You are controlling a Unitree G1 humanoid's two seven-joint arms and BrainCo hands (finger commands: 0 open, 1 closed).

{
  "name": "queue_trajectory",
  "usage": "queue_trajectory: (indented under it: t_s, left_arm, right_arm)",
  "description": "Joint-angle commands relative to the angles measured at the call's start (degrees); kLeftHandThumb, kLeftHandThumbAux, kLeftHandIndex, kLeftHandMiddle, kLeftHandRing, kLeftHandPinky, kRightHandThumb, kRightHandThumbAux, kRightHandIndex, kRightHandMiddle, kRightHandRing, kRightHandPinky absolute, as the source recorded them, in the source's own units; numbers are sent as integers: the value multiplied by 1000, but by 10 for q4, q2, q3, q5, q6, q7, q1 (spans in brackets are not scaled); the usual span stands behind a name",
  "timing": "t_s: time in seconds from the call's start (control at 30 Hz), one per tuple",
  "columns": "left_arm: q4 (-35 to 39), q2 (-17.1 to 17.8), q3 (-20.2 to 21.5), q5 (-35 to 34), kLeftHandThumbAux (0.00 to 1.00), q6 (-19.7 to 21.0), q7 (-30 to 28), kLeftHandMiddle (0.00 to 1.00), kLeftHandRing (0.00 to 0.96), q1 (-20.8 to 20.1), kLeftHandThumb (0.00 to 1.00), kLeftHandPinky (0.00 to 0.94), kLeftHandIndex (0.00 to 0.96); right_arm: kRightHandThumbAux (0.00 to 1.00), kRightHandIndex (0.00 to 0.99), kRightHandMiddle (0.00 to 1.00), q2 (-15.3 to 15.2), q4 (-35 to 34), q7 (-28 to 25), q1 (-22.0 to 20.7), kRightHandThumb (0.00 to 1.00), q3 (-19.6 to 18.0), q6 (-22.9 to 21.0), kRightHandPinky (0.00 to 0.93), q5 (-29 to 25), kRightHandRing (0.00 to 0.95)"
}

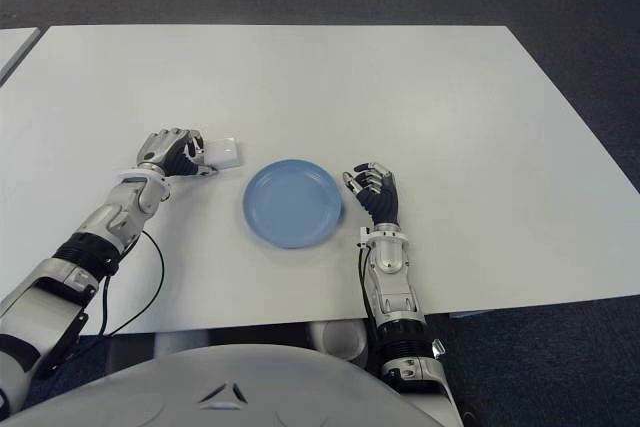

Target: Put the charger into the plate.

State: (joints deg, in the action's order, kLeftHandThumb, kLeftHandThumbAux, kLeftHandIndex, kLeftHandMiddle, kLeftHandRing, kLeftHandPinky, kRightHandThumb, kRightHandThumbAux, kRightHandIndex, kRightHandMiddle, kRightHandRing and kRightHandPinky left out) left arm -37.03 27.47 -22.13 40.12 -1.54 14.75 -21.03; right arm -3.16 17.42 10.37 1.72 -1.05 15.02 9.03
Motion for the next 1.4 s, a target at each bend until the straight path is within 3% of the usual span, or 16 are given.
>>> queue_trajectory:
  t_s: [0.03,0.8,1.0,1.1,1.33,1.4]
  left_arm:
    - [4,2,9,-7,669,-12,9,545,861,13,848,866,398]
    - [44,1,39,-23,669,-27,6,545,867,35,848,864,397]
    - [47,2,37,-5,669,-24,34,545,867,35,848,866,397]
    - [44,3,31,22,665,-4,66,568,829,30,849,804,408]
    - [8,5,24,47,662,27,79,523,615,2,839,575,405]
    - [6,2,21,52,672,38,77,529,558,-1,779,521,418]
  right_arm:
    - [730,430,629,1,9,0,2,705,1,2,635,1,641]
    - [730,430,622,3,10,-4,0,705,-1,0,625,-6,630]
    - [730,430,623,2,12,-5,-1,705,-1,4,627,-6,632]
    - [730,430,623,2,10,-6,0,705,-1,6,626,-6,632]
    - [731,430,624,1,8,-8,0,704,-1,6,636,-6,636]
    - [731,430,626,1,7,-9,0,705,-2,4,636,-6,637]
